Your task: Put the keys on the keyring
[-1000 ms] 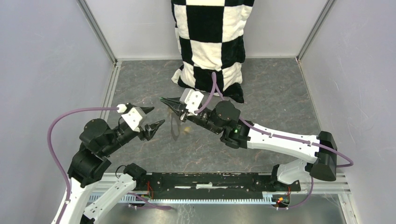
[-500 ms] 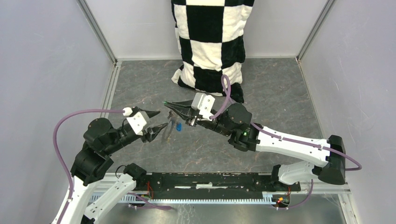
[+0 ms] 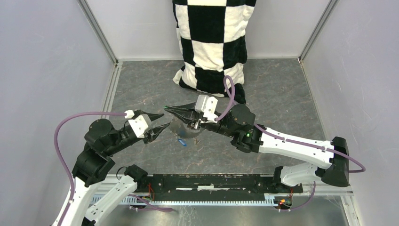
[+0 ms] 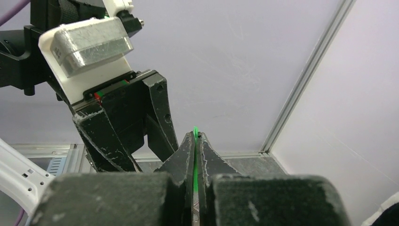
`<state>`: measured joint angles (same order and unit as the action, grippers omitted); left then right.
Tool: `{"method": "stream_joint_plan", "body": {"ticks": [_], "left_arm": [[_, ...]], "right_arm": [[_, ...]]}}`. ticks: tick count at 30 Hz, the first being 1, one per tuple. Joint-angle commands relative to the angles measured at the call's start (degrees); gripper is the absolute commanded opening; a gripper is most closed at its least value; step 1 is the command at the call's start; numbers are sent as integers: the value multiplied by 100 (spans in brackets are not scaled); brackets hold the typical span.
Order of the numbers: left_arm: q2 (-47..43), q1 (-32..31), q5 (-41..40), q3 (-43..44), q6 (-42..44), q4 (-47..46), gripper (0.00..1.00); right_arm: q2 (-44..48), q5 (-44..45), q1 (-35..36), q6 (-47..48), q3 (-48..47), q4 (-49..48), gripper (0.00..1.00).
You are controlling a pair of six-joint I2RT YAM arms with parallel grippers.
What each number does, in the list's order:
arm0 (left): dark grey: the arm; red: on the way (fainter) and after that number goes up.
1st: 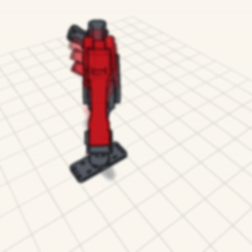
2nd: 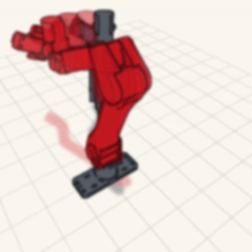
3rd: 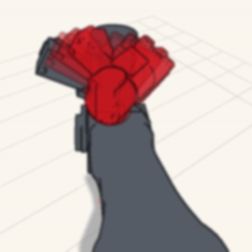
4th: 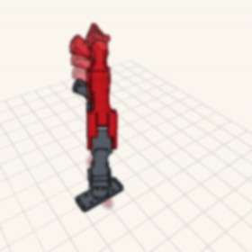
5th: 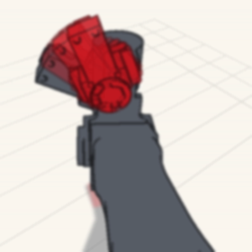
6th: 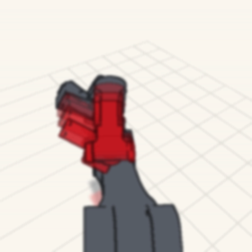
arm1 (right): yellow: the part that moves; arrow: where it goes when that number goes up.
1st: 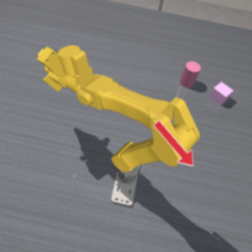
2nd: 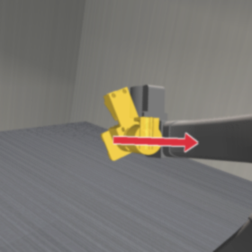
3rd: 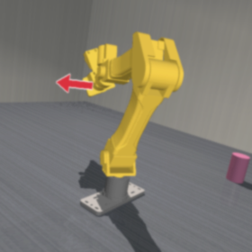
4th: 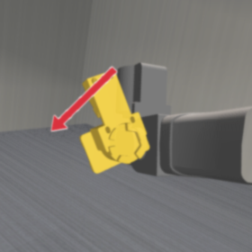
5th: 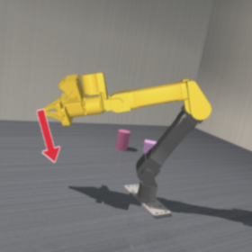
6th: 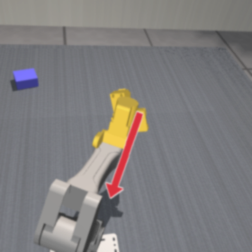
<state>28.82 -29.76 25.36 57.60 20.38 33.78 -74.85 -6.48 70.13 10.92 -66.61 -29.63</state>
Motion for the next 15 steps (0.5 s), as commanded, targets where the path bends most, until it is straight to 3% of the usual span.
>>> {"method": "stream_joint_plan", "body": {"ticks": [1, 5, 10, 15], "left_arm": [[-81, -13, 190, -106, 398, -127, 47], [-225, -15, -217, -207, 231, -654, 47], [-156, -13, 448, 59, -8, -474, 50], [-236, -12, 381, -41, 94, -556, 49]], "right_arm": [[219, -161, 29, -124, -110, -413, 0], [176, -212, 31, -204, -166, -405, 0], [111, -150, 35, -195, -218, -333, 0], [59, -164, 36, -246, -286, -308, 0]]}}
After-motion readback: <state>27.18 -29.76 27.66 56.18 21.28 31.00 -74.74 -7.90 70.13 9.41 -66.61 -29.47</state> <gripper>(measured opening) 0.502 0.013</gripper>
